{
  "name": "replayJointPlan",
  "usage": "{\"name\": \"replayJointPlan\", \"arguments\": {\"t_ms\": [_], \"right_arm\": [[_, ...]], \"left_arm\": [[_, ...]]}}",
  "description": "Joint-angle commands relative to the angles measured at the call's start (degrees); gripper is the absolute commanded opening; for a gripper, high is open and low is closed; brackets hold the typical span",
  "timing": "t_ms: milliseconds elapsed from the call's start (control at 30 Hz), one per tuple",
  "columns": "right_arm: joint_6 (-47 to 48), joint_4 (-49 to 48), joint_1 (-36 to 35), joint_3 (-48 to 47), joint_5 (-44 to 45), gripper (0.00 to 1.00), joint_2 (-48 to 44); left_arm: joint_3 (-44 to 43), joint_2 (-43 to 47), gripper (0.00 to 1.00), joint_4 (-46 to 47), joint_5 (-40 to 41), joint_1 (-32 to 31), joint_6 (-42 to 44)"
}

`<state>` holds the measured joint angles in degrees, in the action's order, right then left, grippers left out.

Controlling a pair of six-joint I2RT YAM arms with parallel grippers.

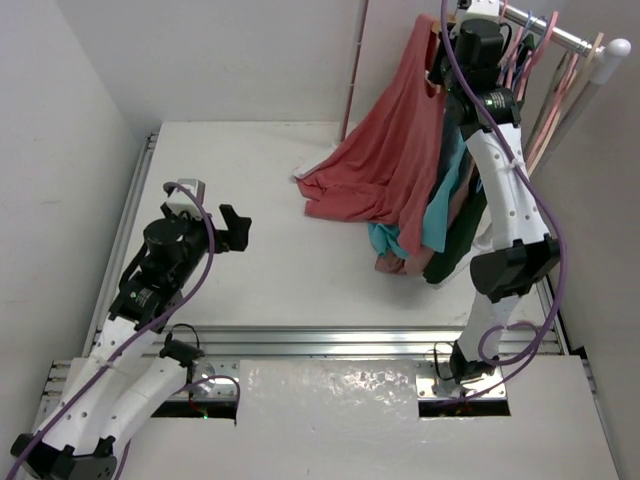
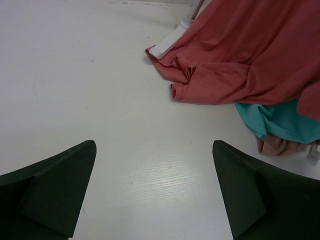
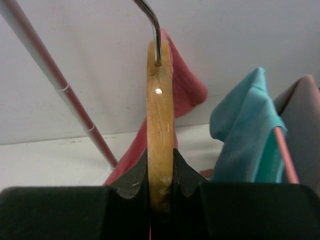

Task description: Place the t-shirt on the hanger

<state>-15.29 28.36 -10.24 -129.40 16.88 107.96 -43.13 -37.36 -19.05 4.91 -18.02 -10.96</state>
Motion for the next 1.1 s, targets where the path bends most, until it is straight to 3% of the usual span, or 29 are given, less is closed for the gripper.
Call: {"name": "replayJointPlan", "arguments": {"t_ms": [0,267,567,633,667,733,767,1067], "right_arm": [[-3.3,-7.3,0.7,2.5,-1.8,0.0,-1.2],[-7.8,-13.9,0.7,20.2,-2.3,0.0,-9.3],[-9.8,-15.2,0.7,26.7,-6.8,0.01,-11.6],[-9.7,-13.6,0.7,24.3,-9.1,0.2,-10.5],[-9.6,-13.2,0.5,23.9,-11.1,0.51,-10.2],[-9.3,-11.7,0.0,22.1,-11.9,0.72,-10.1],[-8.9,-10.9,-0.6,21.7,-12.7,0.98,-10.5],[-6.9,-6.0,-8.4,28.1,-4.8,0.99,-22.1]], "left_arm": [[0.1,1.0,1.0,3.0,-0.9,0.2,0.7],[0.1,0.5,1.0,3.0,-1.4,0.1,0.9],[0.1,0.3,1.0,2.8,-1.5,0.2,1.3],[-0.1,0.4,1.0,2.6,-1.4,0.2,1.4],[0.0,0.5,1.0,2.6,-1.2,0.2,1.5],[0.0,0.7,1.0,2.5,-0.7,0.3,1.4],[-0.1,0.7,1.0,2.4,-0.1,0.3,1.3],[-2.6,-2.5,1.0,-0.3,9.8,4.4,-4.1]]}}
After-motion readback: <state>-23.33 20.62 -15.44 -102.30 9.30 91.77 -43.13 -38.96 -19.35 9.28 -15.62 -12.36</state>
